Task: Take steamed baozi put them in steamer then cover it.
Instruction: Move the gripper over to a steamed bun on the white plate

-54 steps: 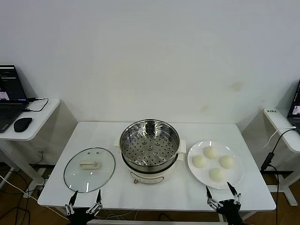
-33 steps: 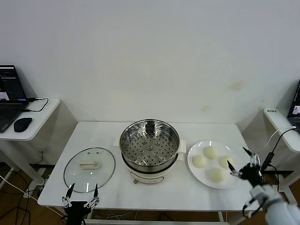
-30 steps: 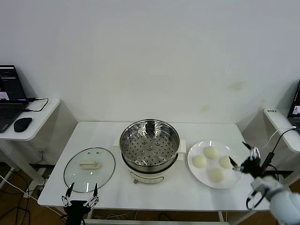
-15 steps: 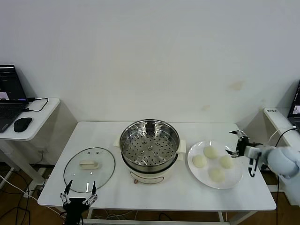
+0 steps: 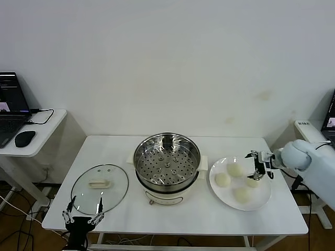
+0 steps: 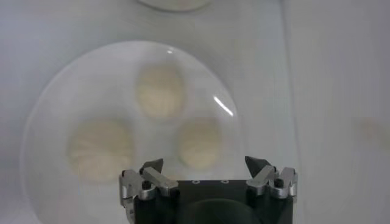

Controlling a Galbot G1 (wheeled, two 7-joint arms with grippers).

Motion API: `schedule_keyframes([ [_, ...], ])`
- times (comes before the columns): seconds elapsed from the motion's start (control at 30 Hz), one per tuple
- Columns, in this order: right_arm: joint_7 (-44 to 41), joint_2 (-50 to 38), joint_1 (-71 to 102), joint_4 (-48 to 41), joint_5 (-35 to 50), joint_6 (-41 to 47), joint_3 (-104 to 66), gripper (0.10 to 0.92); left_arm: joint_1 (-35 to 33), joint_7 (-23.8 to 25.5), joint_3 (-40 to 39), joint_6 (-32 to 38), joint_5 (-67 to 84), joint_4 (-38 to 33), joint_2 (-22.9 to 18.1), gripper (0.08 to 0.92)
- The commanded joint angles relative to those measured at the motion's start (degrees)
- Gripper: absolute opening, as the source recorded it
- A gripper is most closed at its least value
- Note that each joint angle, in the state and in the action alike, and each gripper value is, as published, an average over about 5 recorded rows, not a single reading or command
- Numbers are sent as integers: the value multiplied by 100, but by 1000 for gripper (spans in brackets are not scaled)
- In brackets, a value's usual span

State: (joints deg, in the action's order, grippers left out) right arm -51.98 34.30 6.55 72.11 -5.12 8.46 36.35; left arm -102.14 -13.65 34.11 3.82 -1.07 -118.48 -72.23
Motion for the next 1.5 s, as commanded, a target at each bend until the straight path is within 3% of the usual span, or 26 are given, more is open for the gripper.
schedule_keyframes([
  [0.03,-365,776,-934,-1055,-80,-151,970,823,-9,4,93,63,-73,13,4,823],
  [0.3,-380,1326,-859,-1673,-396,-236,932,823,-14,17,196,73,-36,40,7,823],
  [0.73,-405,1519,-651,-1965,-657,-238,864,813,-38,27,301,75,44,69,34,823],
  [1.5,-353,1638,-563,-2084,-698,-261,820,640,-51,7,342,116,52,66,22,823],
])
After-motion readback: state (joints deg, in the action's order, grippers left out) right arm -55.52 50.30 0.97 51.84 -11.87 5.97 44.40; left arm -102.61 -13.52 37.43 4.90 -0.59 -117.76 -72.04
